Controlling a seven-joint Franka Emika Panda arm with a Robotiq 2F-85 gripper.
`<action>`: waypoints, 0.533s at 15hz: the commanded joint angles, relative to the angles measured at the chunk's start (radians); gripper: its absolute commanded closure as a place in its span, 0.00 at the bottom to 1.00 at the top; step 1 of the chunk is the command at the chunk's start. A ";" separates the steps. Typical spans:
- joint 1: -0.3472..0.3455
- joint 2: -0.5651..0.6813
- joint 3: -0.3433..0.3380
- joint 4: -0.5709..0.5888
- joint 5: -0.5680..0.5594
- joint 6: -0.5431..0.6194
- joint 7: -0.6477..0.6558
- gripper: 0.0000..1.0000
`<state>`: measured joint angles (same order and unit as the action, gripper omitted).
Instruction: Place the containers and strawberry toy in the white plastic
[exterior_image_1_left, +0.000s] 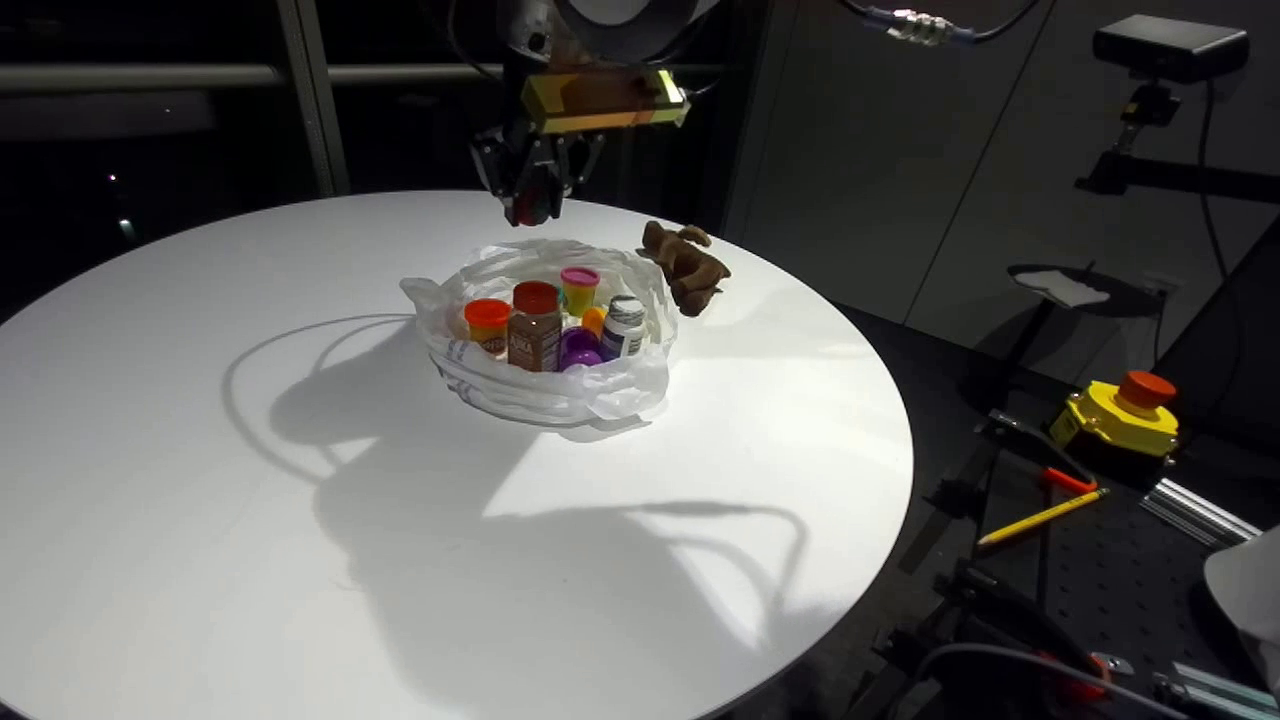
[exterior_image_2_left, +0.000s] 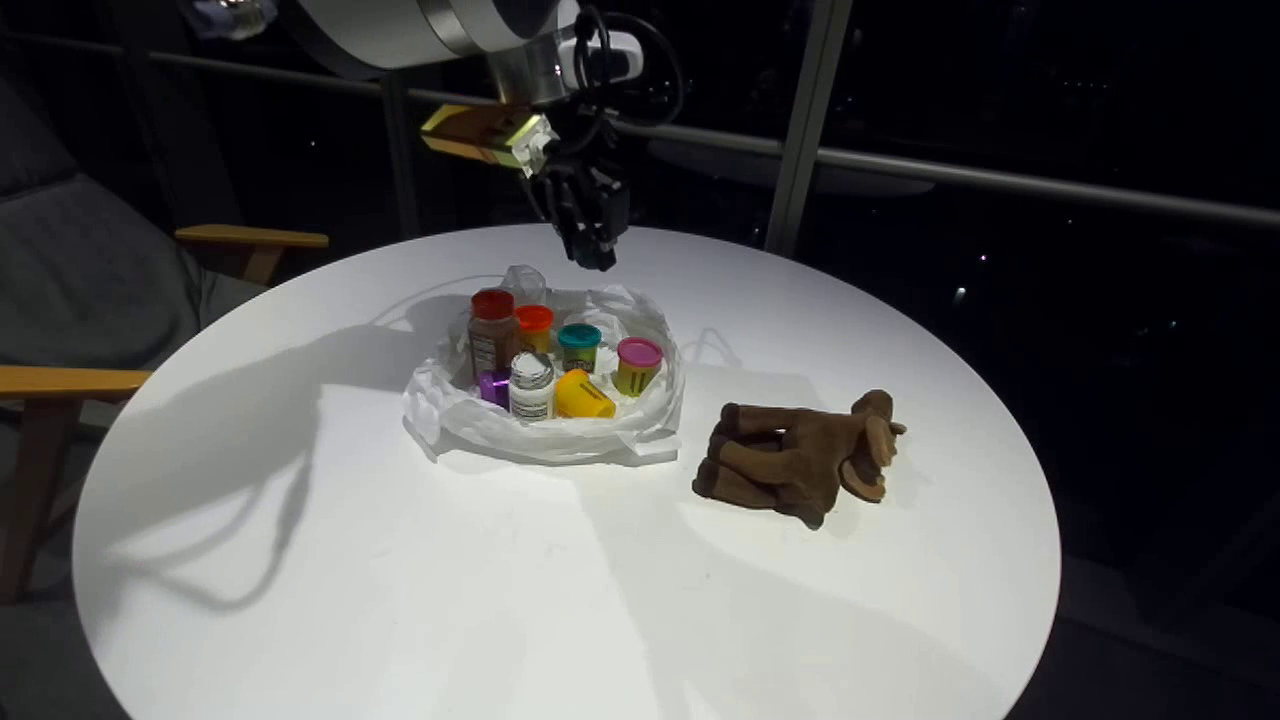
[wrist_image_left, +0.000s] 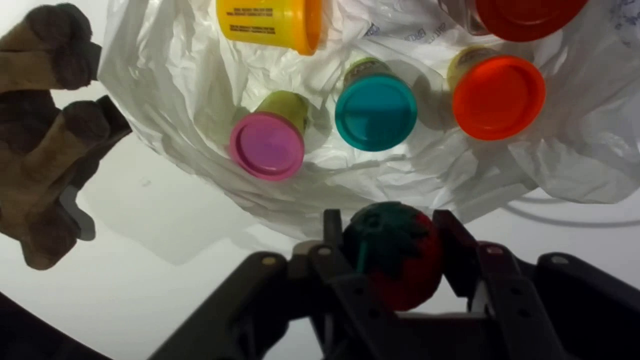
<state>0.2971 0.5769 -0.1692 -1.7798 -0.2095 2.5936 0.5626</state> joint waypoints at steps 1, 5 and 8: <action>-0.025 0.032 0.012 0.066 0.039 -0.110 0.011 0.77; -0.065 -0.006 0.033 0.060 0.096 -0.283 0.001 0.77; -0.094 -0.013 0.058 0.058 0.128 -0.365 -0.020 0.77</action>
<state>0.2389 0.5879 -0.1487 -1.7291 -0.1172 2.3099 0.5668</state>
